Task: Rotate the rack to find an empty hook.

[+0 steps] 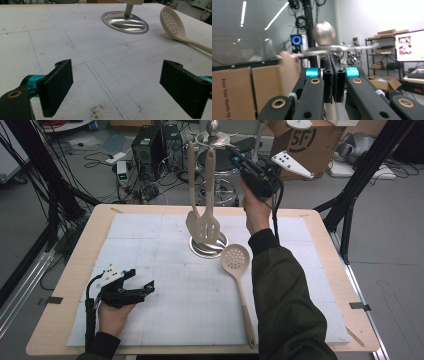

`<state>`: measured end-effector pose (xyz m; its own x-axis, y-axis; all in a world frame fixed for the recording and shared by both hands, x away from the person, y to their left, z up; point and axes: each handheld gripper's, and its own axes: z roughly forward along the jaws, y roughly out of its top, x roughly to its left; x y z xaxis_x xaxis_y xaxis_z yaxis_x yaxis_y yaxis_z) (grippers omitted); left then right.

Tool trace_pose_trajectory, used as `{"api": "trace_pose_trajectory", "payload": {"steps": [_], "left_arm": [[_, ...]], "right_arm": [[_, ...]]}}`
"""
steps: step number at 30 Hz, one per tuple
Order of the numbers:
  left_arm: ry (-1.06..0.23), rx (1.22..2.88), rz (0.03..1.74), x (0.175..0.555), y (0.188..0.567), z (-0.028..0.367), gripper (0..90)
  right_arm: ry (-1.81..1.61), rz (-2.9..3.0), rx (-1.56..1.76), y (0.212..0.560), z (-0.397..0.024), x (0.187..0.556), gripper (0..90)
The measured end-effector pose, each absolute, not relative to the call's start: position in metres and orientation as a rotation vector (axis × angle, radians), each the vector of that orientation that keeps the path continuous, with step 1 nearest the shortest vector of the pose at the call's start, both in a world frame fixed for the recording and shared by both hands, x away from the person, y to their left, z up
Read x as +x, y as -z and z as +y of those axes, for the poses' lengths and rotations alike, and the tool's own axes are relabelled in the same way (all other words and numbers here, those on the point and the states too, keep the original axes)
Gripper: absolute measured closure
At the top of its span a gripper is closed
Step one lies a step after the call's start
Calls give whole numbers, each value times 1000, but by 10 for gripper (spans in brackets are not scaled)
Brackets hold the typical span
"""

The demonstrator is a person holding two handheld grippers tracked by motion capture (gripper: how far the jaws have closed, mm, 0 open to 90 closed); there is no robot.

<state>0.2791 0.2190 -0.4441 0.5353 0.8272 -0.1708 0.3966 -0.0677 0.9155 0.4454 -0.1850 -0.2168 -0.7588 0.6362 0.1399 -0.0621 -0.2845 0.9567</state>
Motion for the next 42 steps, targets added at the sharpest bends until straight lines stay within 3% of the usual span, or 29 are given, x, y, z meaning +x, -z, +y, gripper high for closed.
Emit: {"api": "trace_pose_trajectory", "payload": {"steps": [11, 42], "left_arm": [[-484, 1681, 1045, 280, 445, 219, 121], [-478, 1684, 1044, 280, 446, 218, 121]], "right_arm": [[-2118, 1453, 727, 214, -202, 455, 898], [-2095, 1531, 621, 208, -182, 444, 898]]}}
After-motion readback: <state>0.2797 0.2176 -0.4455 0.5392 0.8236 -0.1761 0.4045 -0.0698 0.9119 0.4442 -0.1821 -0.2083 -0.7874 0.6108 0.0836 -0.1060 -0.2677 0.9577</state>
